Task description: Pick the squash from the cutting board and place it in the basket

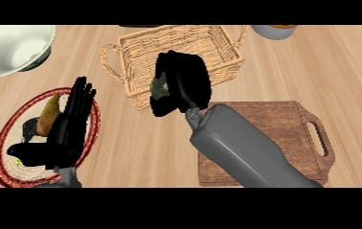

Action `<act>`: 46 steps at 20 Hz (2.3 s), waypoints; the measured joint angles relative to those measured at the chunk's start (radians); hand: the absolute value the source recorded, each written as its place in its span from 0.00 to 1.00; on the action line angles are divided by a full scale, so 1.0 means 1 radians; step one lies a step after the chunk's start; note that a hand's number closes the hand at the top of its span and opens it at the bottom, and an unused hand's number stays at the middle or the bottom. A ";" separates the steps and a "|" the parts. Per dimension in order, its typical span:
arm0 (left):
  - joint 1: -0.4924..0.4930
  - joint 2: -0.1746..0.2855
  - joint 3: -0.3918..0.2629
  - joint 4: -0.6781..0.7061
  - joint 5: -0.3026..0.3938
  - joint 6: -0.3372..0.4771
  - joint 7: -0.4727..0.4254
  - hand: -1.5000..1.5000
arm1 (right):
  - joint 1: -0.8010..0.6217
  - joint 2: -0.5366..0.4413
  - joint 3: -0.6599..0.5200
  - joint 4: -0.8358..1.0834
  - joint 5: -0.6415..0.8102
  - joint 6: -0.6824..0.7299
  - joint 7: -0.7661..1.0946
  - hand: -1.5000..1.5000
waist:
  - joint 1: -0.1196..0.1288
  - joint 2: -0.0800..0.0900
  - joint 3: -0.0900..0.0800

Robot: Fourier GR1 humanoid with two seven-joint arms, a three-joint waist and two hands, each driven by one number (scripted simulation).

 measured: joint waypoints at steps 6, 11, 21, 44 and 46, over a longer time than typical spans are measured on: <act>-0.017 -0.009 -0.003 0.017 -0.010 0.006 -0.002 0.50 | 0.008 0.015 -0.044 0.132 -0.022 -0.062 -0.120 1.00 | 0.002 0.001 0.000; -0.007 -0.006 -0.003 0.008 -0.009 -0.002 -0.001 0.50 | 0.010 0.021 -0.101 0.206 -0.036 -0.086 -0.203 1.00 | 0.002 0.000 0.000; -0.010 -0.008 -0.008 -0.014 -0.013 -0.001 0.022 0.50 | 0.000 0.022 -0.194 0.348 -0.090 -0.162 -0.307 0.00 | 0.008 -0.011 0.001; -0.016 -0.017 0.000 -0.007 -0.019 0.011 0.029 0.50 | 0.054 -0.054 -0.331 0.161 -0.108 -0.313 -0.402 0.00 | -0.009 -0.005 0.000; -0.008 -0.005 0.012 -0.010 -0.010 -0.001 0.019 0.50 | 0.073 -0.078 -0.357 0.100 -0.110 -0.300 -0.371 0.00 | -0.011 -0.005 0.000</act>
